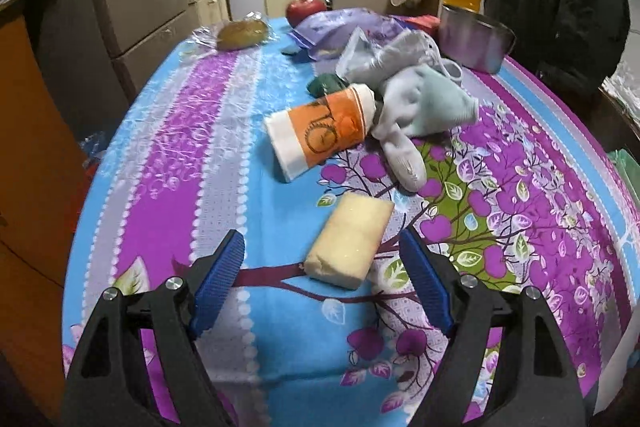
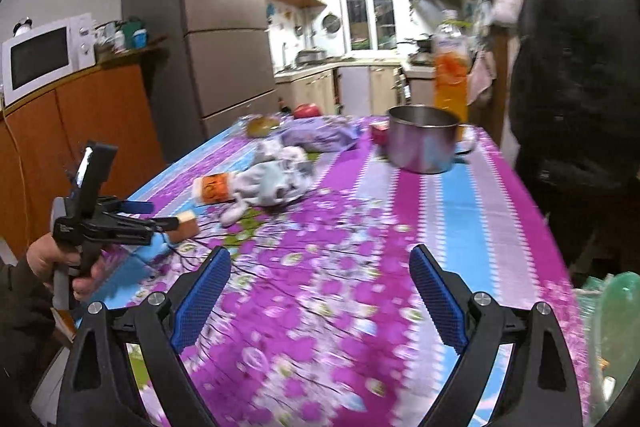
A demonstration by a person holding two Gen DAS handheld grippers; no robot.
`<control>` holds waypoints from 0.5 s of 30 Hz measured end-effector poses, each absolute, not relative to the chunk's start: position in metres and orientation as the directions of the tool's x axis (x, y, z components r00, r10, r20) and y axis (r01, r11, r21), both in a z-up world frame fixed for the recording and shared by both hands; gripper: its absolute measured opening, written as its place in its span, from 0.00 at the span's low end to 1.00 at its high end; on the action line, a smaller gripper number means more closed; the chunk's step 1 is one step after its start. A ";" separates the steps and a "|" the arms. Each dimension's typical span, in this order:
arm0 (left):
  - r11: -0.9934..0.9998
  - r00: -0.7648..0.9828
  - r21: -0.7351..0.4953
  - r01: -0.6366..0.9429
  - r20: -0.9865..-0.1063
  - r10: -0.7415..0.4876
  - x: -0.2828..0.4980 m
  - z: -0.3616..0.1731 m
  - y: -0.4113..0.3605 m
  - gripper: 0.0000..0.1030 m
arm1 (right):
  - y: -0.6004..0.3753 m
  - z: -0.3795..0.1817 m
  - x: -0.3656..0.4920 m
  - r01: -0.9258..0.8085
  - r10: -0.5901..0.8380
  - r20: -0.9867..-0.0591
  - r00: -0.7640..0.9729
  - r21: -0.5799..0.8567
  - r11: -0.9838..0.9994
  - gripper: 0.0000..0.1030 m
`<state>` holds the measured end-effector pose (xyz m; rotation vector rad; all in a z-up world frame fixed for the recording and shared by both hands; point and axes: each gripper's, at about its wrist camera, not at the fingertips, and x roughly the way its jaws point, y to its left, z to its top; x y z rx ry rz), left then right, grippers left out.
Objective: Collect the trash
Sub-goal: 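Grasp the yellow sponge with the left tool while the right tool grasps the white glove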
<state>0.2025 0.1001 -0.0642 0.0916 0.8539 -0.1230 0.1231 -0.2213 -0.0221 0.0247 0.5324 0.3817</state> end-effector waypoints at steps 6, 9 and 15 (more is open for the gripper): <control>0.984 0.624 0.022 0.176 -0.776 -0.095 0.219 -0.079 0.096 0.73 | -0.182 -0.032 0.160 -0.407 0.415 -0.534 0.737 0.140 0.903 0.88; 0.980 0.613 0.012 0.196 -0.782 -0.113 0.222 -0.082 0.094 0.56 | -0.168 -0.037 0.184 -0.438 0.445 -0.555 0.703 0.156 0.885 0.87; 0.975 0.624 -0.015 0.222 -0.766 -0.154 0.218 -0.084 0.089 0.38 | -0.140 -0.057 0.248 -0.462 0.486 -0.622 0.614 0.217 0.860 0.53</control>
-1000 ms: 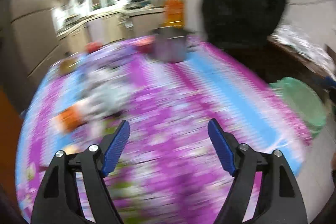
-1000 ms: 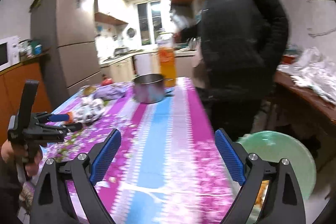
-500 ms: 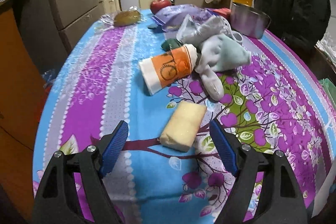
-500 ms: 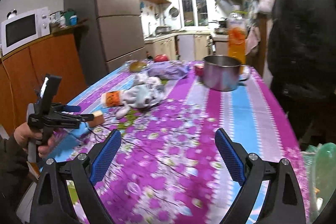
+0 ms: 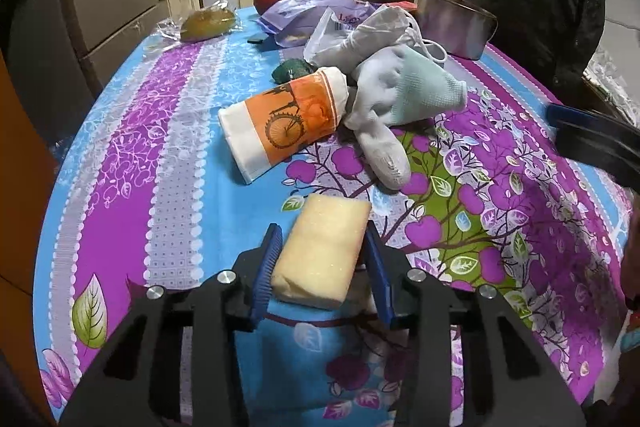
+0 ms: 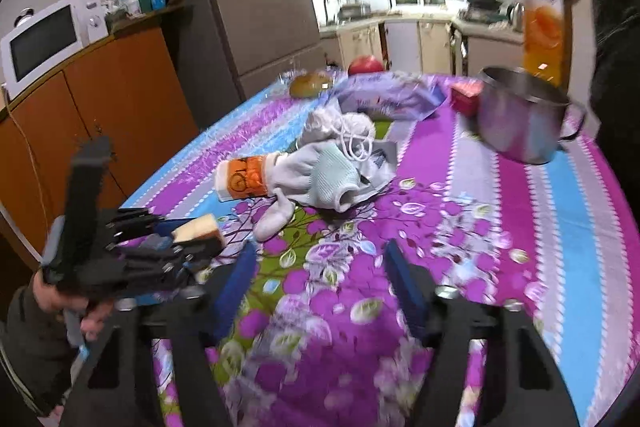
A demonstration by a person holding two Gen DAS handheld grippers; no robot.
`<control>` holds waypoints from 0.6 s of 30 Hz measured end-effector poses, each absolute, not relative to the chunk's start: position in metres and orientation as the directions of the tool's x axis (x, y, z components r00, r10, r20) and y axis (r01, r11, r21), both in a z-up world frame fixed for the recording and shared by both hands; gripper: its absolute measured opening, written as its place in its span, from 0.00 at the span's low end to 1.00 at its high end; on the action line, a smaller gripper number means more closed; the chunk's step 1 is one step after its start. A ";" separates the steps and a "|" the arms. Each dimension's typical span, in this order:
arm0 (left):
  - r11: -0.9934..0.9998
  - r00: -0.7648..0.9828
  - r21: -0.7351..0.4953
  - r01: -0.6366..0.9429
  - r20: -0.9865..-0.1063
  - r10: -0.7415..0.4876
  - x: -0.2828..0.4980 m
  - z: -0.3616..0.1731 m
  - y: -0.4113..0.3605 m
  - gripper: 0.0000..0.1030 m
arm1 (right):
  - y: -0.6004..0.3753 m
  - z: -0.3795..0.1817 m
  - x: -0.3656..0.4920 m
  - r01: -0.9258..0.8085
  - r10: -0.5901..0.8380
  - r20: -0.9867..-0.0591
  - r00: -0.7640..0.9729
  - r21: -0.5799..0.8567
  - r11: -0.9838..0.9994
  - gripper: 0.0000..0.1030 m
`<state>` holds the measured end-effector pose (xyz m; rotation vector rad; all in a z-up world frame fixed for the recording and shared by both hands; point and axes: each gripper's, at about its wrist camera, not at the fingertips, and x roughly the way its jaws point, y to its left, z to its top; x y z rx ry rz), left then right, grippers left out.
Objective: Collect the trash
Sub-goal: 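Grasp the yellow sponge with the left tool while the right tool grasps the white glove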
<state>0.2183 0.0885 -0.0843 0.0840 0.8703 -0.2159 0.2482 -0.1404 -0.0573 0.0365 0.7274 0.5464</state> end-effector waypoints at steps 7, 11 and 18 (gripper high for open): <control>0.975 0.627 -0.058 0.214 -0.757 -0.182 0.218 -0.083 0.098 0.37 | -0.123 -0.063 0.276 -0.451 0.468 -0.619 0.631 0.198 0.870 0.49; 0.978 0.631 -0.088 0.187 -0.753 -0.188 0.220 -0.083 0.109 0.37 | -0.095 -0.069 0.271 -0.544 0.517 -0.648 0.559 0.184 0.819 0.45; 0.977 0.634 -0.126 0.174 -0.745 -0.209 0.219 -0.083 0.117 0.37 | -0.057 -0.090 0.284 -0.545 0.514 -0.699 0.497 0.209 0.812 0.41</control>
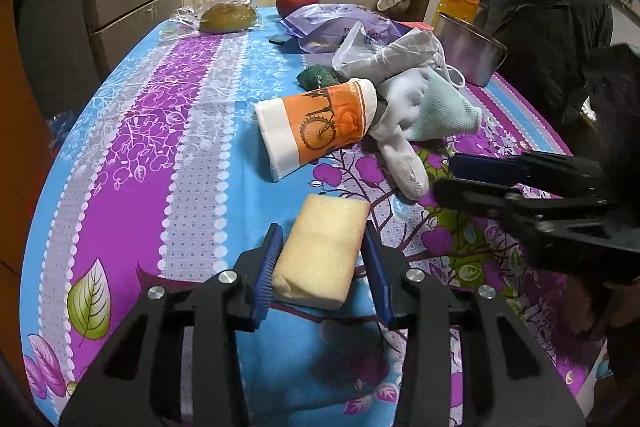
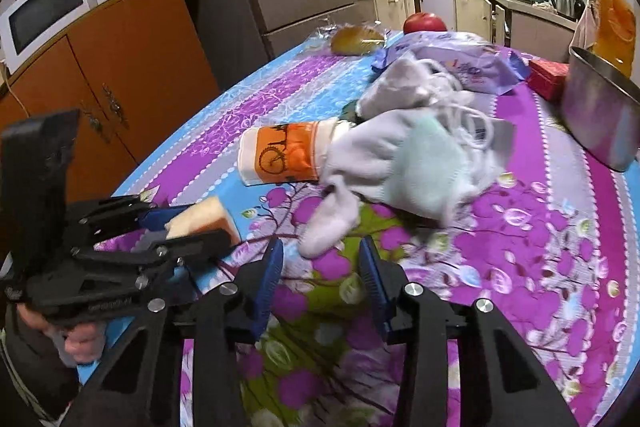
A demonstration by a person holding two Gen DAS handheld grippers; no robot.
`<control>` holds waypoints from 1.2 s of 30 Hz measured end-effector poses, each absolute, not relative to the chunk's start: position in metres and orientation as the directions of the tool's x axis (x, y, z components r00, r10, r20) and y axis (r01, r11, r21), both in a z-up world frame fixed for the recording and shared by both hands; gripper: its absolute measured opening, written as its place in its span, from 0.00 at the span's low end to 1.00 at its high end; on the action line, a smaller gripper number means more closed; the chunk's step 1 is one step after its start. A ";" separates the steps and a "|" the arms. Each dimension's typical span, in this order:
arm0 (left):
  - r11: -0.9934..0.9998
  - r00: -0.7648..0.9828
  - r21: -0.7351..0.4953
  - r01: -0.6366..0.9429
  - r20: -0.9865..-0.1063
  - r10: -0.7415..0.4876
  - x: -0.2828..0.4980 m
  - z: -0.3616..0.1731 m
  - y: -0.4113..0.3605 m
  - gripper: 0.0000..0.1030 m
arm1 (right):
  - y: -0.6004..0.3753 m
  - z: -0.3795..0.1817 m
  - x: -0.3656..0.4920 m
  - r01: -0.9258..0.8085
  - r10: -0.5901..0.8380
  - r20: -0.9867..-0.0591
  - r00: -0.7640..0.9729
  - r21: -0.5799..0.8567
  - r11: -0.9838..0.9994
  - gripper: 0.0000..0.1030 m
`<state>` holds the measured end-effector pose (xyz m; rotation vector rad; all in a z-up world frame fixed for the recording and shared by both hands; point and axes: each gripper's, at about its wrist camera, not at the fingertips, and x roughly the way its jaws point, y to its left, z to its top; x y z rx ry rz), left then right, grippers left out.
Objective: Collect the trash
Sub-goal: 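Grasp the yellow sponge with the left tool while the right tool grasps the white glove, then carry both items over the green basin and open both tools to drop them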
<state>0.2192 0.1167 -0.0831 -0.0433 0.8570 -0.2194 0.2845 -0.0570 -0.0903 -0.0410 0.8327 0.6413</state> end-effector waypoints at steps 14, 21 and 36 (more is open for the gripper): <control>0.975 0.643 -0.124 0.185 -0.735 -0.215 0.217 -0.081 0.115 0.37 | -0.073 -0.068 0.254 -0.482 0.409 -0.645 0.645 0.071 0.873 0.05; 0.972 0.677 -0.120 0.203 -0.700 -0.228 0.209 -0.068 0.104 0.37 | -0.145 -0.013 0.190 -0.388 0.349 -0.499 0.793 0.028 0.921 0.05; 0.962 0.746 -0.102 0.252 -0.613 -0.261 0.177 -0.023 0.063 0.34 | -0.231 0.034 0.126 -0.287 0.282 -0.372 0.884 0.043 0.957 0.05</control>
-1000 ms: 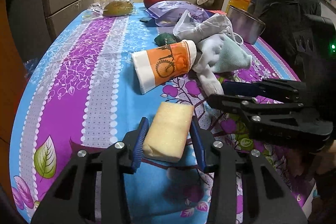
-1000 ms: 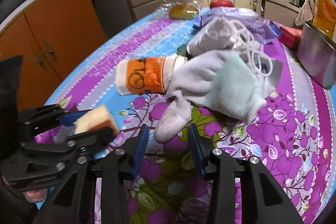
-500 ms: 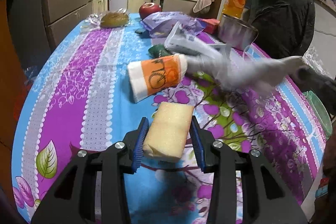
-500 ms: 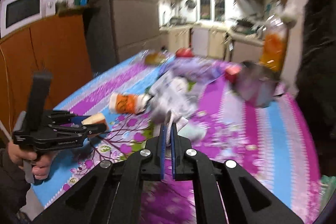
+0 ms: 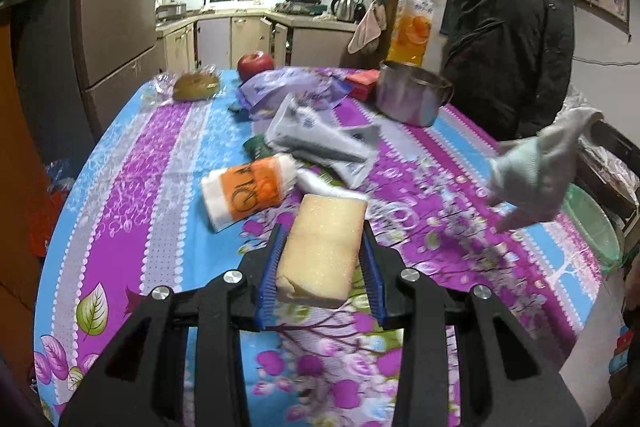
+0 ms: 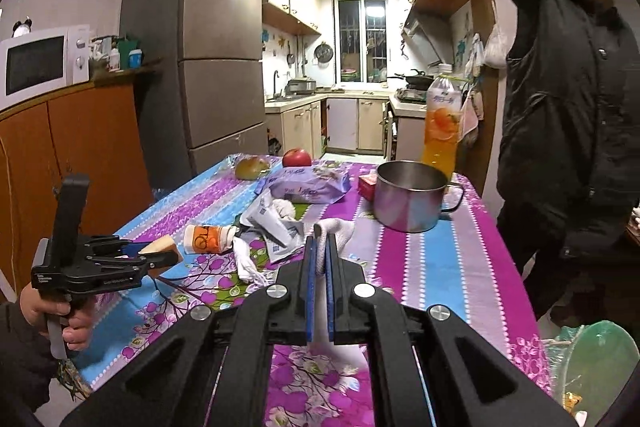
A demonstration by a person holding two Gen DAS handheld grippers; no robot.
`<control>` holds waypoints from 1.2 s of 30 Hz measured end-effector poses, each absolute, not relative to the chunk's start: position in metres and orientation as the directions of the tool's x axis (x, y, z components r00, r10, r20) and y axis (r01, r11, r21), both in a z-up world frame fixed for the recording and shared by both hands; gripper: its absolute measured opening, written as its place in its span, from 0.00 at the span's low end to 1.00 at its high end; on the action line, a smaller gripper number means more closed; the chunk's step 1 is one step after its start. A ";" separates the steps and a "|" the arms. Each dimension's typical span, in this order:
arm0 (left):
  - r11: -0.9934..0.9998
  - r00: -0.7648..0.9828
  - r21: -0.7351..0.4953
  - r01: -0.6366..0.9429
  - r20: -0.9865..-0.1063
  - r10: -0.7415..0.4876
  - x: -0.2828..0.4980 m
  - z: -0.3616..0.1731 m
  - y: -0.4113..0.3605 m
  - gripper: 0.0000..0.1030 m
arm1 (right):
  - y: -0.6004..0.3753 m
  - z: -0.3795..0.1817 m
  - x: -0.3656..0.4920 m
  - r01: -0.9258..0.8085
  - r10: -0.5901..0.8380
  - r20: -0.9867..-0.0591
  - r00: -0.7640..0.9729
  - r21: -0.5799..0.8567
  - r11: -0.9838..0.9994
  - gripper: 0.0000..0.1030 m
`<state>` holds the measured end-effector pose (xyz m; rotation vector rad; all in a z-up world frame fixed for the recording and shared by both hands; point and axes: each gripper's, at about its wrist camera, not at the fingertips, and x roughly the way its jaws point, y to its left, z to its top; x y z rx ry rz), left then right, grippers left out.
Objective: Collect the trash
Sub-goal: 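Carry both items over the green basin and open both tools to drop them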
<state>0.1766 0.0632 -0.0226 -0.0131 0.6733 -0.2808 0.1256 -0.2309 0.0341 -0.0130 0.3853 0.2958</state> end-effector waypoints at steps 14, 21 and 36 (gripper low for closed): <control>0.885 0.717 -0.092 0.456 -0.551 -0.427 0.147 0.012 -0.041 0.33 | -0.307 0.062 0.068 -0.178 0.183 -0.326 0.928 0.047 0.983 0.05; 0.831 0.681 -0.087 0.549 -0.530 -0.505 0.139 0.023 -0.102 0.33 | -0.362 0.076 0.032 -0.081 0.091 -0.308 0.947 0.044 0.996 0.05; 0.668 0.530 -0.095 0.738 -0.532 -0.660 0.126 0.031 -0.271 0.33 | -0.510 0.087 -0.026 0.173 -0.149 -0.341 0.928 0.041 0.984 0.05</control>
